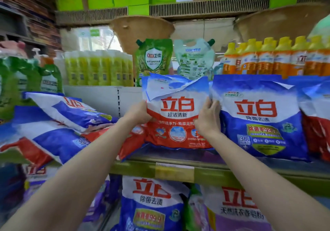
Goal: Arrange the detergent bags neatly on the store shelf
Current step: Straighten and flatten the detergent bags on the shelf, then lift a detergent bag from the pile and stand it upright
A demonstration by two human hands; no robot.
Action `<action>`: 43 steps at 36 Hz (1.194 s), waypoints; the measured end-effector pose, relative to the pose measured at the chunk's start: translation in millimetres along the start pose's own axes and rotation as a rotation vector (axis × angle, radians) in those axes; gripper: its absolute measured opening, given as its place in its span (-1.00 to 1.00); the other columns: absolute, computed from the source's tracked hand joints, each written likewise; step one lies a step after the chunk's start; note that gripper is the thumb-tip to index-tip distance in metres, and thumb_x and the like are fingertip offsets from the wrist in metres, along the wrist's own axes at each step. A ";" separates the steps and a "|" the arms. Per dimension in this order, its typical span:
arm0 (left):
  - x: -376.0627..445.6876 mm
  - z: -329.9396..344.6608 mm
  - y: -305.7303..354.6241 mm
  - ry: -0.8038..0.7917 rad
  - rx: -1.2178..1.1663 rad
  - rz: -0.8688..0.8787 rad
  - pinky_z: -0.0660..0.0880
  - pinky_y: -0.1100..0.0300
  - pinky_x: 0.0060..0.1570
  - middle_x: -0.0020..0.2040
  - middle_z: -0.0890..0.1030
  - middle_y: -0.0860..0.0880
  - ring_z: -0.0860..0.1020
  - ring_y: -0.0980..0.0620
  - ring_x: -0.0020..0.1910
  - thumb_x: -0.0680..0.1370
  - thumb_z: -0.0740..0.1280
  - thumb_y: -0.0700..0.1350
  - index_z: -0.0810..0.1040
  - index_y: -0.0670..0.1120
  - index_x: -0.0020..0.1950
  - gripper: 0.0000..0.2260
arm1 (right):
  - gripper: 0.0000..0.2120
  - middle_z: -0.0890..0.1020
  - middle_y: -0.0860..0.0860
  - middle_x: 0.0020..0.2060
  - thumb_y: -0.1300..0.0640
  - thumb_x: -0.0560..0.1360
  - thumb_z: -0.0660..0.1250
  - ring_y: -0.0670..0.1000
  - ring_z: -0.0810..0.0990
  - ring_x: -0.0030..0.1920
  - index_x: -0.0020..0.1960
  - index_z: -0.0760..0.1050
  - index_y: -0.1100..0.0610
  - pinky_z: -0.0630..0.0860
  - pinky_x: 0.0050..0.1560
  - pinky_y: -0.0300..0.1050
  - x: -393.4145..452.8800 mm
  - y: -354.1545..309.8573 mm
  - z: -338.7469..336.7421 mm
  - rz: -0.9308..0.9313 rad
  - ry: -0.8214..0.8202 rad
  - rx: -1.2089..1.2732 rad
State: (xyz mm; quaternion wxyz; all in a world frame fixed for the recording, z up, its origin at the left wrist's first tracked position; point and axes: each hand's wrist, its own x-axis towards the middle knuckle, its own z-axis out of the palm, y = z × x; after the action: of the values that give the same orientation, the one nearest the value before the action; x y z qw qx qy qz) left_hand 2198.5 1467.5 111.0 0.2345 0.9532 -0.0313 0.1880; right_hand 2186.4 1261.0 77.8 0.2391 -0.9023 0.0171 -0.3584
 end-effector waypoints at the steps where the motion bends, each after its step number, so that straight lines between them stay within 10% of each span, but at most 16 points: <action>1: -0.3 -6.5 -2.6 0.006 -0.010 -0.003 0.40 0.10 -0.01 0.09 0.57 -0.21 0.52 -0.17 0.15 0.44 0.45 -0.11 0.46 -0.25 0.21 -0.59 | -0.31 0.04 0.25 0.46 0.32 0.48 0.25 0.24 0.07 0.46 0.49 -0.03 0.29 0.22 0.41 -0.01 -0.4 -4.6 2.0 -0.055 0.036 -0.038; 10: -7.6 -63.6 -48.4 0.187 0.079 0.004 0.42 0.15 0.08 0.12 0.62 -0.16 0.54 -0.11 0.14 0.51 0.34 -0.06 0.56 -0.15 0.12 -0.76 | -0.63 0.34 0.26 0.34 0.24 0.42 0.29 0.25 0.26 0.38 0.22 0.49 0.27 0.05 0.41 -0.09 1.8 -88.6 28.7 -0.470 -0.037 0.028; 16: -31.5 -108.2 -100.8 0.448 0.295 -0.181 0.39 0.04 0.18 0.17 0.50 -0.23 0.43 -0.21 0.23 0.47 0.30 -0.07 0.57 -0.11 0.15 -0.72 | -0.57 0.50 0.23 0.23 0.08 0.60 0.00 0.19 0.40 0.29 0.23 0.52 0.26 0.26 0.28 -0.06 -13.1 -161.4 55.5 -0.610 -0.442 0.106; 23: -54.6 -134.8 -140.2 0.311 0.429 -0.427 0.40 -0.02 0.18 0.32 0.46 -0.24 0.44 -0.24 0.30 0.55 0.21 0.16 0.16 -0.22 0.42 -0.39 | -0.64 0.46 0.11 0.35 0.07 0.63 0.06 0.10 0.41 0.35 0.37 0.38 0.15 0.29 0.34 -0.09 -19.2 -201.4 94.8 -0.570 -0.732 0.273; 36: -37.7 -86.6 -113.9 0.179 -0.045 -0.297 0.34 -0.09 0.30 0.50 -0.01 -0.17 0.27 -0.28 0.39 0.50 0.25 -0.13 0.00 0.03 0.51 -0.34 | -0.56 0.44 0.15 0.36 -0.07 0.62 0.04 0.14 0.40 0.34 0.46 0.24 0.05 0.32 0.20 -0.11 -17.6 -197.0 103.1 -0.518 -0.731 0.238; 43: -43.7 -88.2 -108.3 0.524 -0.577 -0.245 0.41 0.25 -0.07 0.39 0.10 -0.16 0.42 -0.06 0.03 0.44 0.17 -0.41 0.10 0.11 0.50 -0.28 | -0.58 0.44 0.09 0.36 -0.05 0.61 0.08 0.09 0.42 0.33 0.43 0.29 0.04 0.33 0.29 -0.08 -19.0 -195.8 100.3 -0.451 -0.735 0.329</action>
State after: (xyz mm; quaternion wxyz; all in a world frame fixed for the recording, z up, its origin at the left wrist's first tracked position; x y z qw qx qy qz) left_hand 2143.7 1602.9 119.8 0.5129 0.7648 0.0918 0.3789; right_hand 2210.5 1480.2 89.5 0.2855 -0.9007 -0.3227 -0.0556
